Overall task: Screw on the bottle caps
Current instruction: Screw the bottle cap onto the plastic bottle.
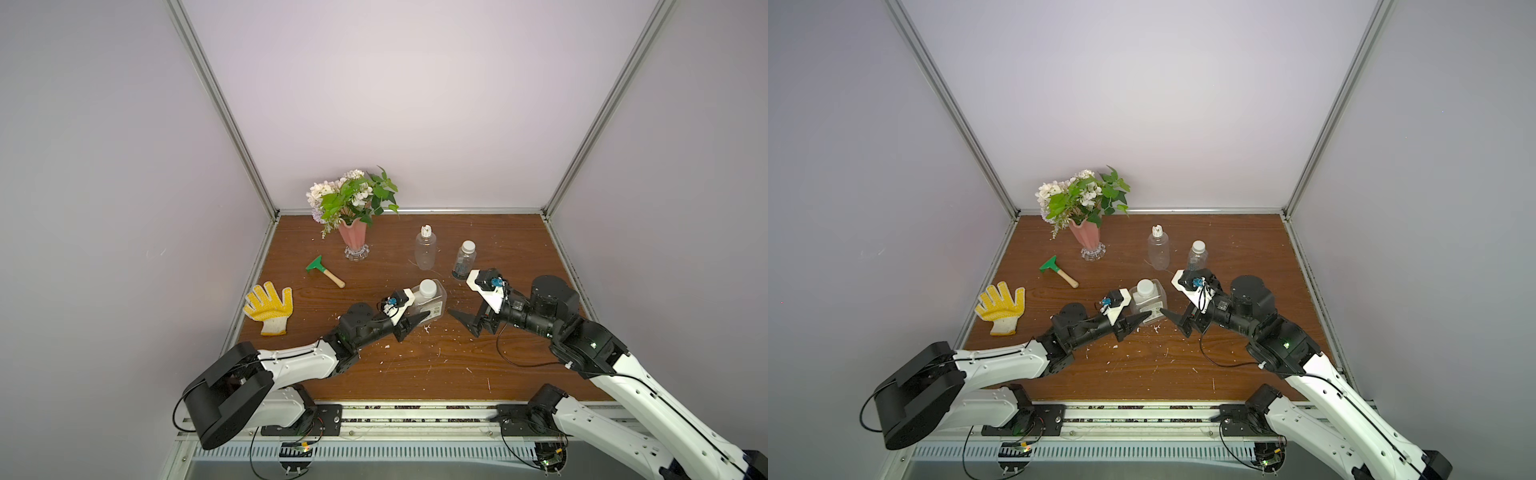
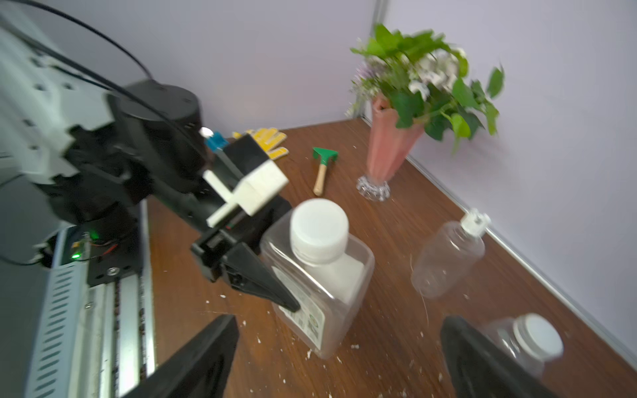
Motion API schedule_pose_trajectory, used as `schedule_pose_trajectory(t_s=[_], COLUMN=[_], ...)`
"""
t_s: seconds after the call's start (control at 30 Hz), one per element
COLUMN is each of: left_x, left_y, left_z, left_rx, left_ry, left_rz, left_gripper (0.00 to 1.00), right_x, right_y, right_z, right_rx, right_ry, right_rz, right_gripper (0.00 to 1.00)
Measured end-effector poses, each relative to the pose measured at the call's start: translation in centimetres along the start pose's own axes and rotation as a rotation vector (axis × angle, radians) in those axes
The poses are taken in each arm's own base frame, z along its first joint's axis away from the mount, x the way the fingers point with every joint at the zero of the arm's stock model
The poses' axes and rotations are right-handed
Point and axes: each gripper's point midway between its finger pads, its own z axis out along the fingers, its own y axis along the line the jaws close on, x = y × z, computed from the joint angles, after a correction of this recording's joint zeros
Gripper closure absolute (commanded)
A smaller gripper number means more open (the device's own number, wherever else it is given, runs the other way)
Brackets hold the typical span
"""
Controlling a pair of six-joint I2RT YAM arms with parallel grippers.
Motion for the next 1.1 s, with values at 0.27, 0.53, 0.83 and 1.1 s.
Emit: schedule_pose_trajectory(t_s=[0.27, 0.53, 0.83, 1.1], left_x=[-0.8, -0.2, 0.0, 0.1], left_y=[-2.9, -4.4, -4.7, -4.7], left_z=[-1.2, -1.7, -1.8, -1.8], left_rx=[0.157, 0.24, 0.261, 0.26], left_ry=[-0.009, 0.02, 0.028, 0.034], left_rz=[0.029, 0.038, 0.045, 0.044], left_gripper=[0.56, 0.56, 0.56, 0.56], right_x=[-2.5, -0.8, 0.0, 0.1], right_y=[3.2, 4.5, 5.2, 5.3], right_z=[2.4, 4.4, 4.8, 4.8], right_rx=[-0.298, -0.429, -0.485, -0.493], right_ry=[-0.064, -0.042, -0.029, -0.029], right_rz=[-0.146, -0.157, -0.149, -0.145], right_gripper=[0.06, 0.2, 0.32, 0.44])
